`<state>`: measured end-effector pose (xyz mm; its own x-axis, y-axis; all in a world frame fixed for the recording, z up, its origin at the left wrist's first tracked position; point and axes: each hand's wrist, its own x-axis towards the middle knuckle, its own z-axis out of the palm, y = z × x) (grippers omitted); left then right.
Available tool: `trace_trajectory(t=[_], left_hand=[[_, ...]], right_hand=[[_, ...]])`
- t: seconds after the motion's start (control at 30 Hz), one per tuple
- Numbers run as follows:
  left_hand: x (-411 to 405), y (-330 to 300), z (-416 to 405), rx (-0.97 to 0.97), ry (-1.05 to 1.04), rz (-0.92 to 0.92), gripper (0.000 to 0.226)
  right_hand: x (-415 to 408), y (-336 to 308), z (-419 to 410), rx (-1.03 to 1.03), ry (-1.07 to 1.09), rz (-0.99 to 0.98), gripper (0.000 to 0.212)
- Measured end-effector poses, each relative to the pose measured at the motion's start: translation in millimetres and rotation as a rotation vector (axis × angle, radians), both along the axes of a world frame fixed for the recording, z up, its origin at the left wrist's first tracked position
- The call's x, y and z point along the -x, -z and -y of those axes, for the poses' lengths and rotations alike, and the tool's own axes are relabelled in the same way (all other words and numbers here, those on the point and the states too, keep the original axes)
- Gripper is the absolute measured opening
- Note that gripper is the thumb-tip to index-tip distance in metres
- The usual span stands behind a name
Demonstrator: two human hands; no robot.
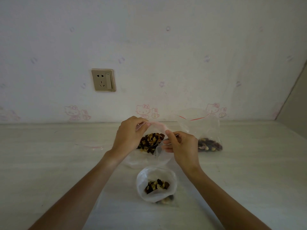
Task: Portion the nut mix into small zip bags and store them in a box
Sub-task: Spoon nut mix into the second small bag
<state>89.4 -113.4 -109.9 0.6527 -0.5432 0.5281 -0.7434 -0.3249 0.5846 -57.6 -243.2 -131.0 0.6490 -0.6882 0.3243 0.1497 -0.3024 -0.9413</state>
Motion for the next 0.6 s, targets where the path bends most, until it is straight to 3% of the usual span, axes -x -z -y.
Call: trace_trajectory(t=[0.6], left_hand=[[-5.1, 1.9, -0.8, -0.051, 0.011, 0.009, 0.024]], right_hand=[[-0.9, 2.7, -1.7, -0.194, 0.005, 0.043, 0.024]])
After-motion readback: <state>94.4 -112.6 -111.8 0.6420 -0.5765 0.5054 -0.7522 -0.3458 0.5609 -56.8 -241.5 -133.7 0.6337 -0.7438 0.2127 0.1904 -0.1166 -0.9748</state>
